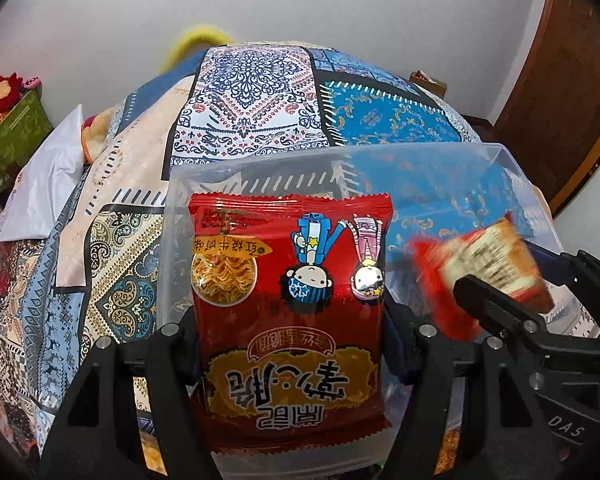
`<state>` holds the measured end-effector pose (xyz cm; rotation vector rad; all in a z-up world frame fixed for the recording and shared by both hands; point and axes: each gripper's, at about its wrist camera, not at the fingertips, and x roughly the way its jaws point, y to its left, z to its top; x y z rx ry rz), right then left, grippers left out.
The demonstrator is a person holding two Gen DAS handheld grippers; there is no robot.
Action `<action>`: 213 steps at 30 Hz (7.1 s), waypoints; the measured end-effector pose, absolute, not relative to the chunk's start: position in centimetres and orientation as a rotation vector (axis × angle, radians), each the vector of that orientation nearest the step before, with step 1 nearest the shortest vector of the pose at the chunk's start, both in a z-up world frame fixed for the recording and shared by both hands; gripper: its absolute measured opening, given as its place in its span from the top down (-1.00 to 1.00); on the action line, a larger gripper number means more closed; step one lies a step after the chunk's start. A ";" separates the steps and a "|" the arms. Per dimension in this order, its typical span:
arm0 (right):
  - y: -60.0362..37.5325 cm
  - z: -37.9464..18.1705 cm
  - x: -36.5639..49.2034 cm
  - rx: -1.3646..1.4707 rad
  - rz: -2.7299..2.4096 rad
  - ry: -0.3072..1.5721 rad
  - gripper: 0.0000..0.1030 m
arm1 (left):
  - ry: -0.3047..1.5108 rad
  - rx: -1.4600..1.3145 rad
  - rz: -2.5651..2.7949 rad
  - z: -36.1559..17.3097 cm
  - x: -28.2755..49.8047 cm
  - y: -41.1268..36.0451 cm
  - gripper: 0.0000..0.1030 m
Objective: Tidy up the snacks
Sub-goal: 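Lower both held bags into the clear plastic box and open both grippers, then grasp the square cracker pack with the left gripper while the right grasps the biscuit roll, then place the cracker pack and biscuit roll into the clear box, opening both grippers, then grasp a clear cookie bag with the left gripper while the right grasps another cookie bag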
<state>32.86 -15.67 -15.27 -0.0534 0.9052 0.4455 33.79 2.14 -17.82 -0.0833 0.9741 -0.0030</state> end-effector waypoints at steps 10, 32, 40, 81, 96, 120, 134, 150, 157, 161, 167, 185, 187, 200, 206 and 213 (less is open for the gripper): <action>-16.0 -12.4 31.5 -0.072 0.436 0.837 -0.42 | 0.920 -0.139 -0.009 -14.6 31.7 3.2 -0.37; -19.7 -7.9 22.0 -0.040 0.409 0.735 -0.54 | 0.738 -0.082 -0.017 -7.4 18.3 2.1 -0.68; -20.6 -11.6 19.9 -0.033 0.389 0.832 -0.54 | 0.809 -0.089 -0.029 -10.7 16.1 1.3 -0.68; -22.5 -17.9 18.0 -0.077 0.387 0.986 0.13 | 1.028 -0.158 -0.095 -19.4 15.1 -1.7 -0.75; -22.3 -19.0 18.5 -0.055 0.389 1.013 0.34 | 0.981 -0.142 -0.084 -18.6 14.2 -1.7 -0.58; -22.6 -11.0 19.0 0.013 0.409 0.802 0.34 | 0.776 -0.176 -0.043 -10.4 14.8 1.1 -0.58; -18.6 -10.2 25.1 0.028 0.473 0.778 0.34 | 0.742 -0.160 -0.020 -9.8 22.1 2.2 -0.58; -14.0 -13.2 32.7 0.004 0.487 0.867 0.34 | 0.847 -0.198 -0.022 -13.9 29.7 4.2 -0.57; -13.7 -15.1 33.7 -0.013 0.513 0.946 0.34 | 0.846 -0.114 -0.005 -14.9 30.2 3.4 -0.58; -14.0 -15.8 33.8 0.005 0.524 0.990 0.29 | 0.846 -0.076 -0.003 -15.1 30.2 2.9 -0.59; -14.6 -14.8 32.9 -0.021 0.521 0.963 0.17 | 0.865 -0.092 0.000 -15.0 30.2 3.2 -0.60; -17.5 -10.1 26.4 -0.073 0.486 0.814 -0.22 | 0.801 -0.067 0.007 -10.4 23.0 4.1 -0.61; -17.9 -10.0 25.6 -0.073 0.483 0.811 -0.24 | 0.812 -0.064 0.007 -10.6 21.9 4.3 -0.61; -19.7 -14.3 21.6 -0.083 0.458 0.899 -0.34 | 0.876 -0.080 -0.036 -14.1 16.4 4.0 -0.61; -18.9 -16.8 21.7 -0.086 0.488 0.968 -0.34 | 0.897 -0.091 -0.043 -15.2 17.2 3.3 -0.61; -17.5 -18.6 23.3 -0.107 0.512 1.003 -0.64 | 0.904 -0.080 -0.071 -15.7 19.0 1.9 -0.61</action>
